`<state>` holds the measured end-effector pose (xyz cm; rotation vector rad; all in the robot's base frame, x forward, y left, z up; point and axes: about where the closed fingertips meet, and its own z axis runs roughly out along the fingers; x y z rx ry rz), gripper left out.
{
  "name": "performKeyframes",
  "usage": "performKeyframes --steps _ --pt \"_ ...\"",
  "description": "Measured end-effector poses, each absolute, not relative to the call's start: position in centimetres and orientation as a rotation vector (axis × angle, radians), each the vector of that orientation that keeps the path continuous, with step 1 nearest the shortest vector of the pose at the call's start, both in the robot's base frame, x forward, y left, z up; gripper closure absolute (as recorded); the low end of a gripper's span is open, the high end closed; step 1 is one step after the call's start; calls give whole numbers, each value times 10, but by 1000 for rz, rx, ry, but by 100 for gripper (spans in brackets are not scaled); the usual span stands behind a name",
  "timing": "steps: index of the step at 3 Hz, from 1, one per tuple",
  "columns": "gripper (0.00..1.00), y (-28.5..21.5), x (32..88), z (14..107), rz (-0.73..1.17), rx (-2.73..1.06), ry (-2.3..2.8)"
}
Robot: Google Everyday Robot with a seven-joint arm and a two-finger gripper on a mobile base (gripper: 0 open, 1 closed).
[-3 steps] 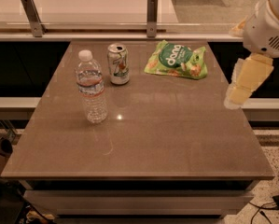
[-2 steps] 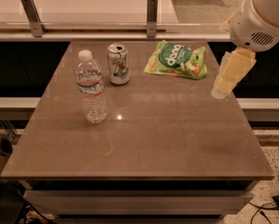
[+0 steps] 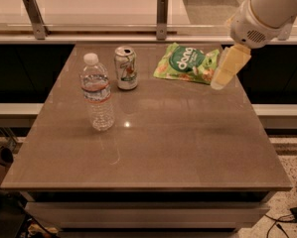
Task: Pick green rice chip bag
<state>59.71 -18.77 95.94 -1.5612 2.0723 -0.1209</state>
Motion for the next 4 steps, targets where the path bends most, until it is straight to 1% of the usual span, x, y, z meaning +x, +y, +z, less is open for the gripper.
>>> performKeyframes --steps 2,3,4 --pt "0 -186 662 937 45 -1520 1997" --pt "0 -171 682 928 40 -1528 2010" --pt "0 -162 695 908 -36 -1550 2084"
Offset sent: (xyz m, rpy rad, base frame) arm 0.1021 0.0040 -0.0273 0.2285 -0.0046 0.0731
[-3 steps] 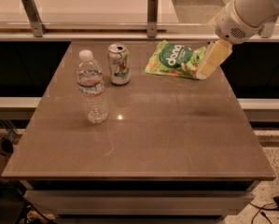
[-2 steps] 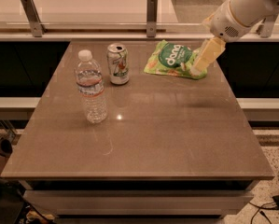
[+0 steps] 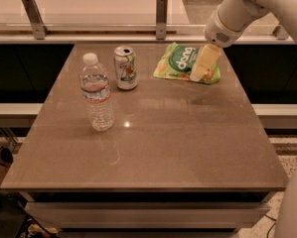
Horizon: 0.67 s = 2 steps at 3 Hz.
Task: Pick green rice chip bag
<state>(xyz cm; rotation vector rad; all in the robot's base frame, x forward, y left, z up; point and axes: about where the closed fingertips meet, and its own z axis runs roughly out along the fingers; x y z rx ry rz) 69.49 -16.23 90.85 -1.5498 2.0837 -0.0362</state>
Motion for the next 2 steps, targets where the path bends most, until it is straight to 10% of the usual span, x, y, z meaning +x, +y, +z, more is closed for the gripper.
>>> performKeyframes --steps 2 --pt "0 -177 721 869 -97 -1523 2237"
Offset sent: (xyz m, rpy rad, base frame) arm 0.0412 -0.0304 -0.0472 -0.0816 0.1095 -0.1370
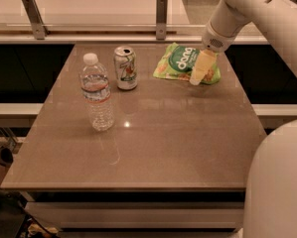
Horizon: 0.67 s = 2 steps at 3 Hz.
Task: Pick green rice chip bag
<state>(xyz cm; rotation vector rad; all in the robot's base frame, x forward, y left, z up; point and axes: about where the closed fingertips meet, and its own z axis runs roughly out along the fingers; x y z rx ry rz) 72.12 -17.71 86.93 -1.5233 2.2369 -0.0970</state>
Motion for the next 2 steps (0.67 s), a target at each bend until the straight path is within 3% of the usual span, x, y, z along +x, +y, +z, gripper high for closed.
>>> performKeyframes --steps 2 --pt "0 -169 729 859 -48 -1499 2216"
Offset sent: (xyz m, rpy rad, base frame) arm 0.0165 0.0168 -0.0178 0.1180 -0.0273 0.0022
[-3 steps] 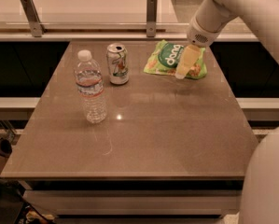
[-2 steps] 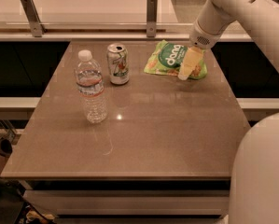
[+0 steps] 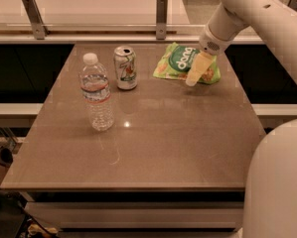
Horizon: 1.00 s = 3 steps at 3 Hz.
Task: Pick green rice chip bag
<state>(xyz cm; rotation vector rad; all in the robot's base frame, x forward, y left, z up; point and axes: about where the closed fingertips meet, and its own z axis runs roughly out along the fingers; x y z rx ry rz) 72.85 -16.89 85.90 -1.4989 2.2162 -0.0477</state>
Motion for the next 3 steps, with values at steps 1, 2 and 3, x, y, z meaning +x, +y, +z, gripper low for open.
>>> performKeyframes --steps 1,2,3 --pt "0 -168 748 844 24 -1430 2188" --pt "0 -172 771 823 106 -1345 2181" --pt "17 -174 781 814 131 -1311 2201"
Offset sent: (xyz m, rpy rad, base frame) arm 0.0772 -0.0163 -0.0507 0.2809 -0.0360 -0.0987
